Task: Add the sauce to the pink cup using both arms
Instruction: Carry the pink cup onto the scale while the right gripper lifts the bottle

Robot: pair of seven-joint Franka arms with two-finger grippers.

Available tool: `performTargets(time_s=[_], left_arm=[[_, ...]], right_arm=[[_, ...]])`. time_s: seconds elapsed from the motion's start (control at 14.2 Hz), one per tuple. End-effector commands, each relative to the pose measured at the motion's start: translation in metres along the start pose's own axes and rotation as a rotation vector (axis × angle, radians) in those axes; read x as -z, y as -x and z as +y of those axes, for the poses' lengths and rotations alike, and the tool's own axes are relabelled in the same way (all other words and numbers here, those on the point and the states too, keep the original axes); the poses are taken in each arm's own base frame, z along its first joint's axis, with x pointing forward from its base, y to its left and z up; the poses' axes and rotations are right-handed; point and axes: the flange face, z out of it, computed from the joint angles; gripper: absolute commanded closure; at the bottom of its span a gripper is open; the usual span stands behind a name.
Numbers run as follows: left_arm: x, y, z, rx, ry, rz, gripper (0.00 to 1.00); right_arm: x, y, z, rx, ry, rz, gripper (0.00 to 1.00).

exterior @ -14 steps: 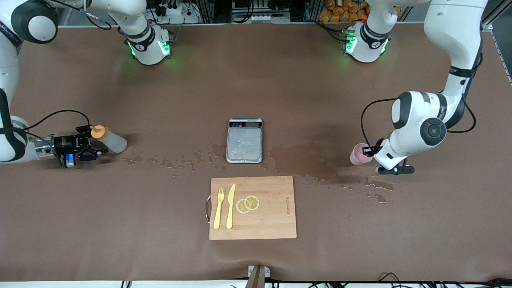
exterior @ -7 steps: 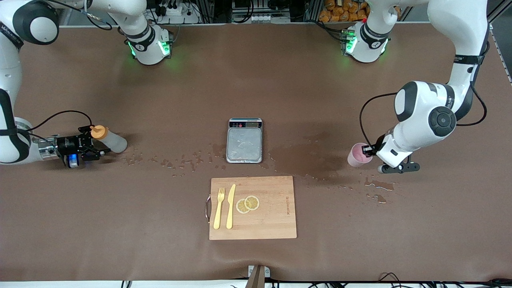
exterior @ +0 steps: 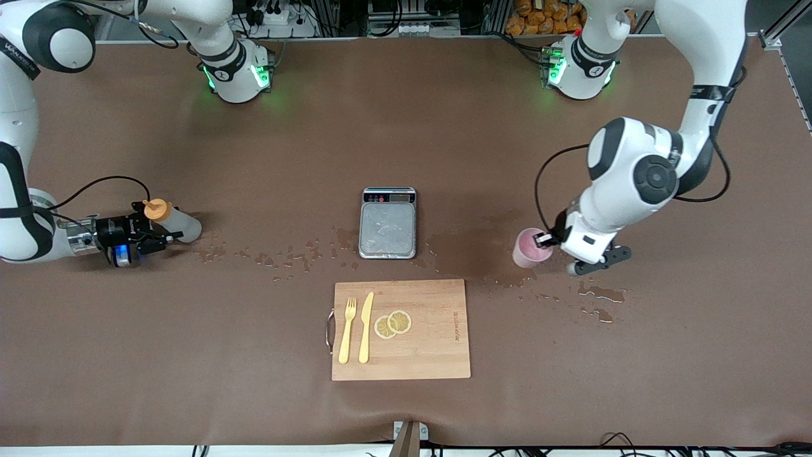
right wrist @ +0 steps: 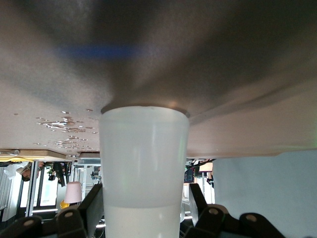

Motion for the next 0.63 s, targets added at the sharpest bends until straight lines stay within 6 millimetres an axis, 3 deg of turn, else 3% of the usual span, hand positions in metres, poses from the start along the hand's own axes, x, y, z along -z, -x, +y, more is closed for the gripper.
performTargets(time_s=[0.0, 0.21, 0.56], left_arm=[[-0.006, 0.016, 0.042, 0.088, 0.018, -0.026, 1.00], [-0.005, 0.040, 0.081, 0.156, 0.036, -0.026, 1.00], [-0.023, 0.076, 0.138, 0.244, 0.052, -0.050, 1.00]], right_arm=[[0.000, 0.002, -0.002, -0.002, -0.012, -0.018, 0.47], [0.005, 0.007, -0.005, -0.003, -0.012, -0.010, 0.50], [0.014, 0.026, -0.022, -0.020, 0.011, -0.004, 0.53]])
